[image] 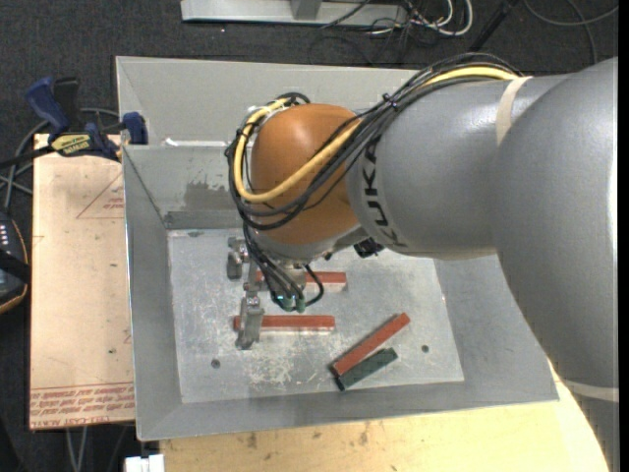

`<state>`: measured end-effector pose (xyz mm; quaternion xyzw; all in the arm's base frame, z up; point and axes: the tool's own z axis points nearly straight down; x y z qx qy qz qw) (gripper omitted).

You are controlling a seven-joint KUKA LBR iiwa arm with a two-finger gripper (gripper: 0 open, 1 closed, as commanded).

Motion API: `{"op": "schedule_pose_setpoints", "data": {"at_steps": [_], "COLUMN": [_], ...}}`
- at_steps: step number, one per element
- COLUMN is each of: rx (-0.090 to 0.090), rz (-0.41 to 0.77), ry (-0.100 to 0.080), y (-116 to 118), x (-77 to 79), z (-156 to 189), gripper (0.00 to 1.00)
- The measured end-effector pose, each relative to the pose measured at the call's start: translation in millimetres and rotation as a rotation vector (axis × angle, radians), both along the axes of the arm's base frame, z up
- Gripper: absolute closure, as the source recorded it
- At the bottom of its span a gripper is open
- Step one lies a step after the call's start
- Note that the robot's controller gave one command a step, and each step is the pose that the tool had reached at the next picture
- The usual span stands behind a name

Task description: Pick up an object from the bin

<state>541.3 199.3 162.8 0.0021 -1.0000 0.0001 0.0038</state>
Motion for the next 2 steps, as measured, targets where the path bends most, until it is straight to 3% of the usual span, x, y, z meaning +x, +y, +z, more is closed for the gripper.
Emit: {"op": "schedule_pose_setpoints", "data": {"at_steps": [1,2], "rx": [0.0,0.003], "rz": [0.106,0.211], "ry": [-0.006,-0.009], "y": [-41,-77], "x": [49.3,43.9], "z": [-80,-91], "gripper": [0.0,0.0]}}
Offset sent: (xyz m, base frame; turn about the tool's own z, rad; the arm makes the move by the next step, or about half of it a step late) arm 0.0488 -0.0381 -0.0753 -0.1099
